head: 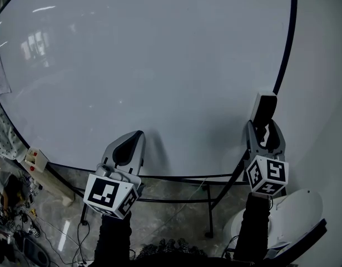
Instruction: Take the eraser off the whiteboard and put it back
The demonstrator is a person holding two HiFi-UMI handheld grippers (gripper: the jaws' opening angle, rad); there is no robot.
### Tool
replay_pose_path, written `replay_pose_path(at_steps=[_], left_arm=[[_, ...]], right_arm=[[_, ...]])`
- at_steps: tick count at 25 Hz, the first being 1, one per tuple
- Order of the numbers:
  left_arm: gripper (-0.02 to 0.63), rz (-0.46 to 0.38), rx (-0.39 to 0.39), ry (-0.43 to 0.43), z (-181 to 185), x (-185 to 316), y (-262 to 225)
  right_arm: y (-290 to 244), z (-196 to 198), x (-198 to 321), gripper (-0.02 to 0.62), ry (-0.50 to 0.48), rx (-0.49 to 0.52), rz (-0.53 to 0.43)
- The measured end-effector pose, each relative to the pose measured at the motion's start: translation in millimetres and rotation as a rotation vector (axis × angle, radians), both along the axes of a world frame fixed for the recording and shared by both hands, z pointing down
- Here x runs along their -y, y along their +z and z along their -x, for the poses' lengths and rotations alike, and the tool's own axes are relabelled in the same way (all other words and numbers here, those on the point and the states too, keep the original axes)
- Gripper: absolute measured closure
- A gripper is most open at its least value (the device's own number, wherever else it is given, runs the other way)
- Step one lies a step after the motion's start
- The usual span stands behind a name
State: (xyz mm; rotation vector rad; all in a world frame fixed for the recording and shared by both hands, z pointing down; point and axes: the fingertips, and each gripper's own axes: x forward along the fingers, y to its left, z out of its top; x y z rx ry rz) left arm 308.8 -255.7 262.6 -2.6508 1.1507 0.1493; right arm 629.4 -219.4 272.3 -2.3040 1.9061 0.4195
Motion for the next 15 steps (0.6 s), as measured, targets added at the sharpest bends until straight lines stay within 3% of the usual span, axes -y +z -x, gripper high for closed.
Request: replay_pose_path(at_steps=[9, 15], left_arm=[[0.600, 0.033, -0.006, -0.018, 8, -14, 13], [0.600, 0.039, 0.008, -0.001, 31, -30, 19]], right_arm=[[5, 24, -33, 0.321, -0.034, -0.004, 0.053], [8, 54, -52, 0.490, -0.002, -0.001, 0.058]])
